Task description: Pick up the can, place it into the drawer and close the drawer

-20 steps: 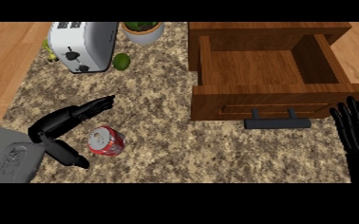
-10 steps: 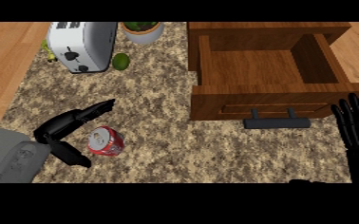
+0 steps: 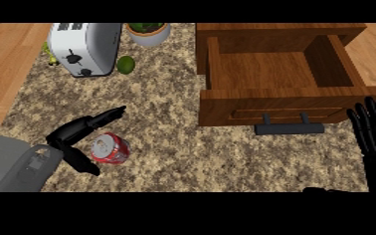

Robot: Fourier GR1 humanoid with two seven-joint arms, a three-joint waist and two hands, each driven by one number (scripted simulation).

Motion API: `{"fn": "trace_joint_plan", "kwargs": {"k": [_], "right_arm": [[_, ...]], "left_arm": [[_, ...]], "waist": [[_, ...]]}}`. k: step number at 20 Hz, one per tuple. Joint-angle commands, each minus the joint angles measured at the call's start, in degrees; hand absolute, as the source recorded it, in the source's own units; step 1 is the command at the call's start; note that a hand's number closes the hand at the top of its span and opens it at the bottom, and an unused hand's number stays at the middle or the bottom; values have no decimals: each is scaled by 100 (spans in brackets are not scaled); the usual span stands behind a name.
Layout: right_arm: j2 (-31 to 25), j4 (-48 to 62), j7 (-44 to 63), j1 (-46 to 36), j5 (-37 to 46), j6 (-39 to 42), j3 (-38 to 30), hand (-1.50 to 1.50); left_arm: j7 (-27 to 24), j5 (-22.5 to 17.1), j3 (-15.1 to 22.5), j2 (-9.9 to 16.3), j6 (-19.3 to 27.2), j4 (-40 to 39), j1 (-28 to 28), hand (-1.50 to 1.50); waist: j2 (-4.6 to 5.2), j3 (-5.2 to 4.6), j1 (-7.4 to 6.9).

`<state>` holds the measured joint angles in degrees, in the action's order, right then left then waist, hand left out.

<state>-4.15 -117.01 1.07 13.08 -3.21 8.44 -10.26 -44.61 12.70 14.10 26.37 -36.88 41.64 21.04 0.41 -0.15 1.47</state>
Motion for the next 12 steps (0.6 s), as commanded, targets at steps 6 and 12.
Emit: {"fn": "trace_joint_plan", "kwargs": {"k": [6,12], "right_arm": [[-181,-253,302,-49,-305,134,-205,-150],[-197,-497,465,175,-461,186,-326,-150]], "left_arm": [[-891,6,313,-265,-671,-841,586,-150],[-986,2,494,-516,-426,-1096,681,-150]], "waist": [[-1,3,21],[-5,3,36]]}}
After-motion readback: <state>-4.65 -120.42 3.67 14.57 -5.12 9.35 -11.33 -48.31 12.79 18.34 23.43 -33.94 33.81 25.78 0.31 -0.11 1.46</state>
